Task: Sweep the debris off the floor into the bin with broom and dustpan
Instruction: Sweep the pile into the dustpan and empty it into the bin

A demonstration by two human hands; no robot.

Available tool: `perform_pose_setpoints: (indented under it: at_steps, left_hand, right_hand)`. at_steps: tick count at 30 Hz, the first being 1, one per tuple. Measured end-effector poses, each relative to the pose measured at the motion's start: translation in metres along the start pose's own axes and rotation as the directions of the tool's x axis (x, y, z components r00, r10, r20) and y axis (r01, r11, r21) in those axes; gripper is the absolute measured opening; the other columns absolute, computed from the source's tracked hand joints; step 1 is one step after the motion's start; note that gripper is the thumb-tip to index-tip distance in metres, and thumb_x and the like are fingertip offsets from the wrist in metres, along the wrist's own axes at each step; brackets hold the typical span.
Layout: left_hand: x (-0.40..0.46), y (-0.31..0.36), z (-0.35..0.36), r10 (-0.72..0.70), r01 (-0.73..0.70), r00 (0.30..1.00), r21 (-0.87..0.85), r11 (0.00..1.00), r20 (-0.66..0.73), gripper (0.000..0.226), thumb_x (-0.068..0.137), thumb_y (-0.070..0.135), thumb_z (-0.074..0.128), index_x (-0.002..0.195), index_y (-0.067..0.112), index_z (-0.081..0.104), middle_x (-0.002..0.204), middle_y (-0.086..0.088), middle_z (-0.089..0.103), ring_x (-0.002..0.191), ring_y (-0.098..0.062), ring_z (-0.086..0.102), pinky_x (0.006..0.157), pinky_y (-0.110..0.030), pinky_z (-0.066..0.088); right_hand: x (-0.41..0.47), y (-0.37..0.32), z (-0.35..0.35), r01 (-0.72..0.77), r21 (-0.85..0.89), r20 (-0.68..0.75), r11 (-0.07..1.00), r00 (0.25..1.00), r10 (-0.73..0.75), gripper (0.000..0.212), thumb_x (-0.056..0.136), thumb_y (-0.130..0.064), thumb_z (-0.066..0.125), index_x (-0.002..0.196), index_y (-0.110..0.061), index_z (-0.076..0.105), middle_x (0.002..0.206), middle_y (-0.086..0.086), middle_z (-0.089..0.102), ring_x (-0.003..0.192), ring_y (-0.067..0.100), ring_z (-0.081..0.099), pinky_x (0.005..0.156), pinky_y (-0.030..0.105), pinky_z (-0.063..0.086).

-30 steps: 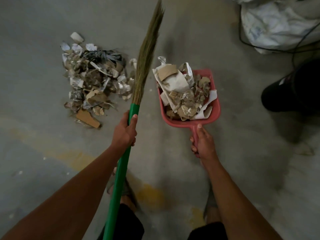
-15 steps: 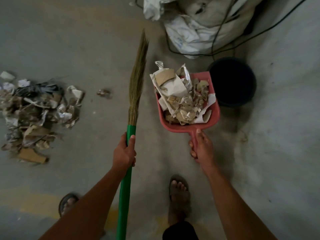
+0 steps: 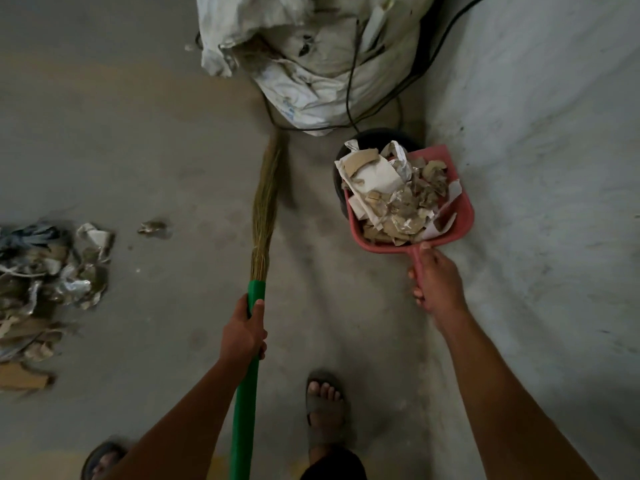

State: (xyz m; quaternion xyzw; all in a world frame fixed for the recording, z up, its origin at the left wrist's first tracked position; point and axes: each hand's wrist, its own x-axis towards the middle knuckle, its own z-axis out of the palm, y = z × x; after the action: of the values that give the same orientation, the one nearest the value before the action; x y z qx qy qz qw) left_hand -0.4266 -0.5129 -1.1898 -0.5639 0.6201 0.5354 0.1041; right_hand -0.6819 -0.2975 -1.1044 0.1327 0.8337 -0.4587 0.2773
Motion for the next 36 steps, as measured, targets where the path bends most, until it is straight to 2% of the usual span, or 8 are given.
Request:
perform_pose_setpoints:
  at_steps: [5,8,13,16,20,28,31,36]
  left_hand:
    - [-0.002,0.001,0.011,-0.048,0.048,0.999,0.021,0.999,-0.002,0.049,0.11,0.047,0.045,0.155,0.028,0.04,0.082,-0.016,0.064,0.054,-0.022,0.06,0.047,-0.032,0.055]
    - [-0.003,-0.001,0.015,-0.054,0.055,0.998,0.033,0.998,-0.018,0.05,0.11,0.047,0.046,0.156,0.028,0.04,0.082,-0.016,0.065,0.054,-0.022,0.06,0.045,-0.031,0.054]
    - [-0.006,-0.004,0.018,-0.03,0.031,0.999,0.06,0.998,-0.016,0.048,0.109,0.049,0.045,0.152,0.027,0.042,0.082,-0.018,0.066,0.053,-0.022,0.06,0.045,-0.032,0.055]
    - [-0.005,-0.004,0.018,-0.028,0.029,0.999,0.061,0.998,-0.016,0.048,0.109,0.049,0.046,0.151,0.027,0.043,0.081,-0.018,0.066,0.052,-0.021,0.06,0.045,-0.033,0.055]
    - [-0.004,-0.004,0.015,-0.02,0.02,1.0,0.068,0.997,-0.003,0.048,0.109,0.048,0.045,0.153,0.027,0.043,0.083,-0.019,0.066,0.053,-0.022,0.06,0.046,-0.033,0.055]
    - [-0.002,-0.006,-0.003,-0.027,0.023,0.999,0.092,0.995,0.038,0.052,0.109,0.047,0.045,0.157,0.027,0.039,0.084,-0.017,0.064,0.055,-0.021,0.059,0.047,-0.032,0.054]
    - [0.0,-0.007,-0.008,-0.024,0.02,0.998,0.087,0.996,0.05,0.048,0.11,0.046,0.045,0.154,0.027,0.041,0.083,-0.016,0.063,0.056,-0.02,0.058,0.048,-0.031,0.053]
    - [0.002,-0.012,-0.012,-0.012,0.006,0.999,0.098,0.995,0.053,0.048,0.11,0.046,0.045,0.154,0.027,0.041,0.083,-0.015,0.063,0.056,-0.02,0.059,0.046,-0.029,0.054]
  right_hand:
    - [0.028,-0.023,-0.015,-0.001,-0.154,-0.051,0.988,0.999,-0.007,0.038,0.107,-0.049,0.045,0.093,-0.025,0.07,0.078,0.002,0.071,0.05,0.018,0.055,0.048,0.029,0.043]
    - [0.045,-0.036,-0.019,0.022,-0.341,-0.049,0.94,0.998,-0.041,0.042,0.105,-0.047,0.041,0.101,-0.02,0.072,0.082,-0.001,0.075,0.074,0.024,0.068,0.067,0.036,0.054]
    - [0.077,-0.047,-0.023,-0.046,-0.558,-0.041,0.828,0.999,0.027,0.067,0.09,-0.057,0.027,0.116,-0.016,0.073,0.108,0.007,0.077,0.106,0.035,0.068,0.09,0.045,0.055]
    - [0.094,-0.052,-0.029,-0.097,-0.595,-0.081,0.798,0.995,0.06,0.076,0.077,-0.063,0.028,0.117,-0.015,0.072,0.11,0.01,0.077,0.101,0.037,0.072,0.092,0.052,0.06]
    - [0.121,-0.059,-0.035,-0.136,-0.608,-0.103,0.782,0.99,0.092,0.067,0.073,-0.061,0.043,0.117,-0.019,0.071,0.111,0.009,0.076,0.097,0.039,0.075,0.087,0.058,0.063]
    - [0.11,-0.118,-0.025,-0.082,-0.761,-0.018,0.644,0.994,0.106,0.047,0.065,-0.024,0.069,0.11,-0.011,0.07,0.1,0.018,0.072,0.091,0.038,0.075,0.084,0.055,0.063]
    - [0.115,-0.131,-0.017,-0.063,-0.794,-0.016,0.604,0.996,0.082,0.047,0.068,-0.023,0.068,0.113,-0.012,0.071,0.106,0.017,0.072,0.1,0.038,0.074,0.09,0.055,0.061]
    - [0.089,-0.157,0.001,0.006,-0.876,-0.03,0.483,0.997,-0.066,0.049,0.098,-0.043,0.061,0.135,-0.011,0.063,0.13,0.019,0.065,0.117,0.038,0.067,0.102,0.047,0.053]
